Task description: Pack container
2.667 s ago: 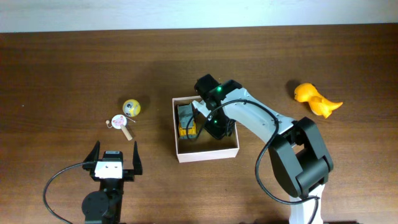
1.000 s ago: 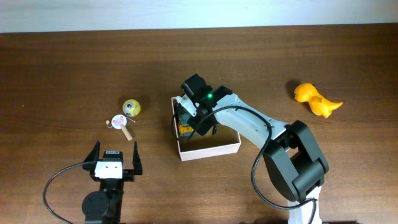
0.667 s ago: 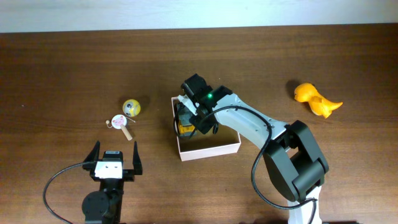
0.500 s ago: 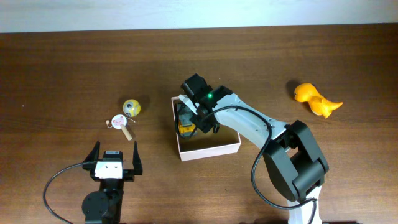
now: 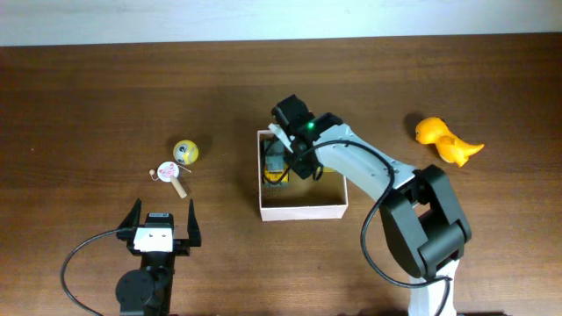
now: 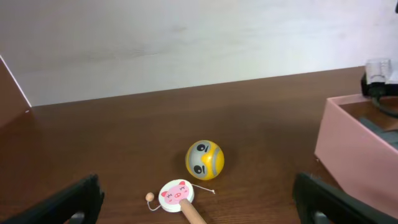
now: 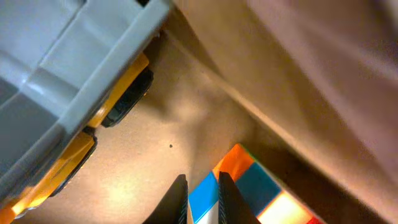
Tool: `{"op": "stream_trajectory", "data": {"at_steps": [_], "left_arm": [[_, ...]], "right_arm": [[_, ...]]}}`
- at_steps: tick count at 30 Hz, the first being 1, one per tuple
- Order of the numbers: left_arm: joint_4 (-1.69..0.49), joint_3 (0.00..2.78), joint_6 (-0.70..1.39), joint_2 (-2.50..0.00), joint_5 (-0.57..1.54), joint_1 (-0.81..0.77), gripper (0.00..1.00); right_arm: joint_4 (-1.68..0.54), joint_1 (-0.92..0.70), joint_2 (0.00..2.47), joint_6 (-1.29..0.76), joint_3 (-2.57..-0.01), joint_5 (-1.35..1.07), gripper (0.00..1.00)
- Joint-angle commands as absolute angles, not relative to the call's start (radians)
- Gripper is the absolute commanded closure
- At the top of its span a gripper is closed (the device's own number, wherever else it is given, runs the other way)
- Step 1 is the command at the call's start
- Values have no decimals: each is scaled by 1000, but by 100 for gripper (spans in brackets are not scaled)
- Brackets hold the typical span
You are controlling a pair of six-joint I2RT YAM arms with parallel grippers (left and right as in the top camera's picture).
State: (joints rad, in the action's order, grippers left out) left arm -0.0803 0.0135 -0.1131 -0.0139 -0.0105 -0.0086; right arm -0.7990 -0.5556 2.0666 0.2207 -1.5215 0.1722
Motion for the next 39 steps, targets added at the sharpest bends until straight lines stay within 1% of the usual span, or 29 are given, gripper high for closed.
{"op": "stream_trajectory", "data": {"at_steps": [1, 4, 9, 18, 33, 39], "left_arm": [[-83, 9, -129, -7, 1, -12, 1], [-83, 9, -129, -7, 1, -12, 1], [-83, 9, -129, -7, 1, -12, 1], [-83, 9, -129, -7, 1, -12, 1], [-83, 9, -129, -7, 1, -12, 1], [-83, 9, -129, -7, 1, -12, 1]], "right_arm": [[-800, -549, 2054, 225, -1518, 192, 88], [-799, -550, 2054, 225, -1519, 184, 87], [-807, -550, 2054, 225, -1531, 160, 82], [-819, -553, 2054, 225, -1568, 9, 81], [-810, -602, 2054, 232, -1568, 12, 81], [-810, -596, 2054, 231, -1568, 79, 81]]}}
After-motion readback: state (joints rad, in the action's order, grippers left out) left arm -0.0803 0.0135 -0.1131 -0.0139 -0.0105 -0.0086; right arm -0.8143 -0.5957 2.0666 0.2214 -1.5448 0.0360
